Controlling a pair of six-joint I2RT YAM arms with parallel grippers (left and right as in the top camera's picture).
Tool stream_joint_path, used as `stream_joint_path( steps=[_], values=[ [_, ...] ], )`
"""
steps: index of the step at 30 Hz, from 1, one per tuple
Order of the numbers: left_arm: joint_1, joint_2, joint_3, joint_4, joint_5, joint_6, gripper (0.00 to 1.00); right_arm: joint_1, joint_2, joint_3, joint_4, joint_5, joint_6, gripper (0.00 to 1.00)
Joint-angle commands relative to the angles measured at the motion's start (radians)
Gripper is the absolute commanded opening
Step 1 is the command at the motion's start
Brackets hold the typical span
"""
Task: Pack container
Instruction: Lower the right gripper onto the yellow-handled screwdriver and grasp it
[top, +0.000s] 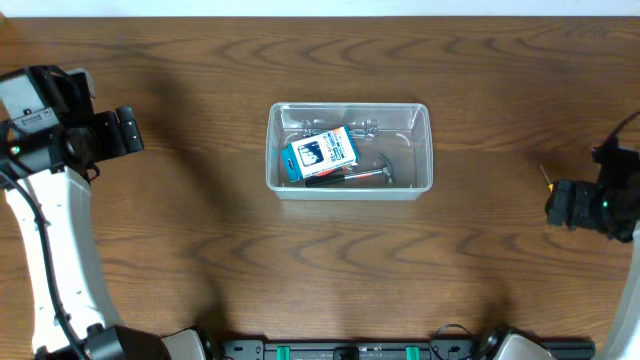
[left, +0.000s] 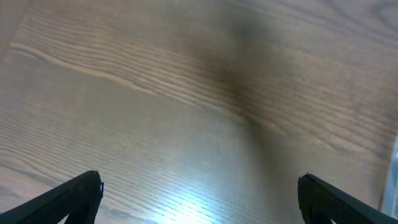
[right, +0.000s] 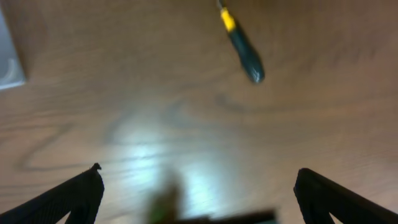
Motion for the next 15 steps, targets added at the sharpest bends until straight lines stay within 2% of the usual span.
stream_joint_path(
  steps=[1,6,11,15],
  values=[
    [0.004,0.015,0.002,0.002,0.006,-0.031,0.98,-0.001,0.078,-0.007,0.076,-0.008,-0.237,0.99],
    [0.004,0.016,0.002,-0.001,0.006,-0.031,0.98,-0.001,0.222,-0.007,0.207,-0.006,-0.373,0.99],
    [0.004,0.016,0.002,-0.013,0.006,-0.031,0.98,-0.003,0.374,-0.007,0.349,0.0,-0.346,0.99],
    [0.004,0.016,0.002,-0.014,0.005,-0.023,0.98,-0.005,0.476,-0.007,0.375,0.019,-0.337,0.99]
  ],
)
